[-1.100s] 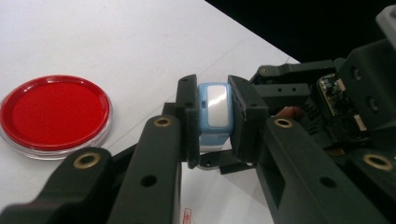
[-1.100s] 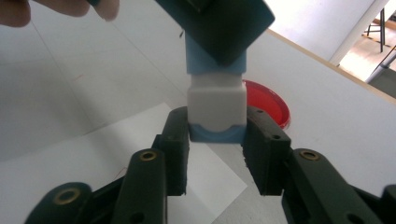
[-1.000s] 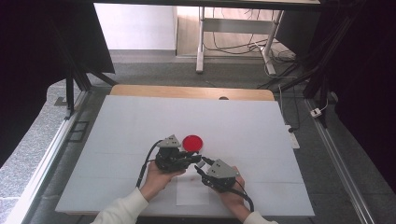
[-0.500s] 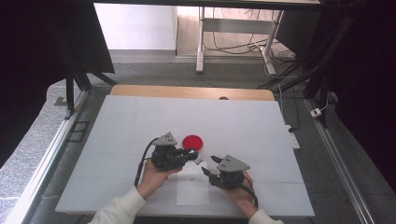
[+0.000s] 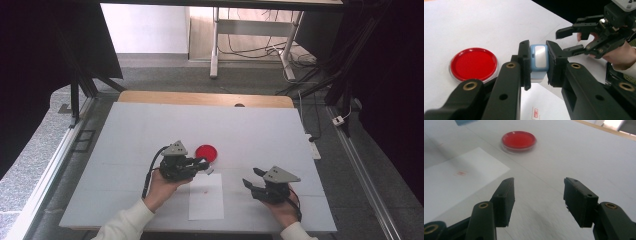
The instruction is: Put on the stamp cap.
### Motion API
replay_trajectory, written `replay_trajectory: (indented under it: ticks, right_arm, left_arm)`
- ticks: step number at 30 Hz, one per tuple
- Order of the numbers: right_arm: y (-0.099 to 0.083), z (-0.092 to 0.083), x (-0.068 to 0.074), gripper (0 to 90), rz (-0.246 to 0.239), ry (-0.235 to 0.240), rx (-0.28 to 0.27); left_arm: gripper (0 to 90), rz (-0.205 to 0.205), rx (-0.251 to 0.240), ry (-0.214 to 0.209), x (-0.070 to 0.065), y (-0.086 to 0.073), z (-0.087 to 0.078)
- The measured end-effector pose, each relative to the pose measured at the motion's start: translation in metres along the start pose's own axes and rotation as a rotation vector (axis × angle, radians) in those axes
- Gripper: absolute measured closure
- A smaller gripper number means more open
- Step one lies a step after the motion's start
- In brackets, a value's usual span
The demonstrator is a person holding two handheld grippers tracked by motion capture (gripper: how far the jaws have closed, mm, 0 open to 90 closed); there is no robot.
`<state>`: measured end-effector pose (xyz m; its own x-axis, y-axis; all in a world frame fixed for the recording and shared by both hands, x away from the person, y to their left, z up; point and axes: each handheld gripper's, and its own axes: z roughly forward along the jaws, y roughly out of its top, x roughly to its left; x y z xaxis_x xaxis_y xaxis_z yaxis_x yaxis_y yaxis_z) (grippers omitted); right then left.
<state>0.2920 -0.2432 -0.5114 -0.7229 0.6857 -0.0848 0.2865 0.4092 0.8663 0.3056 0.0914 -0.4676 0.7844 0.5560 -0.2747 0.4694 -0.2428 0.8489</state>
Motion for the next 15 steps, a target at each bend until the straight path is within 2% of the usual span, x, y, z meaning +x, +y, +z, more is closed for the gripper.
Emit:
replay_trajectory:
  ticks: [5, 9, 11, 15]
  right_arm:
    - [-0.013, -0.018, -0.012, 41.6, 0.012, -0.033, 0.015]
    - [-0.019, -0.029, -0.021, 41.5, 0.034, -0.05, 0.005]
    - [-0.02, -0.031, -0.025, 41.5, 0.041, -0.058, 0.005]
    - [-0.021, -0.03, -0.027, 41.1, 0.038, -0.057, 0.012]
  left_arm:
    - [74.8, 0.009, 0.003, -0.005, 0.002, 0.002, -0.004]
    - [74.7, 0.045, 0.008, 0.027, 0.004, 0.006, -0.012]
    - [74.6, 0.055, 0.001, 0.036, 0.005, 0.008, -0.016]
    - [74.5, 0.044, -0.016, 0.048, 0.012, 0.012, -0.026]
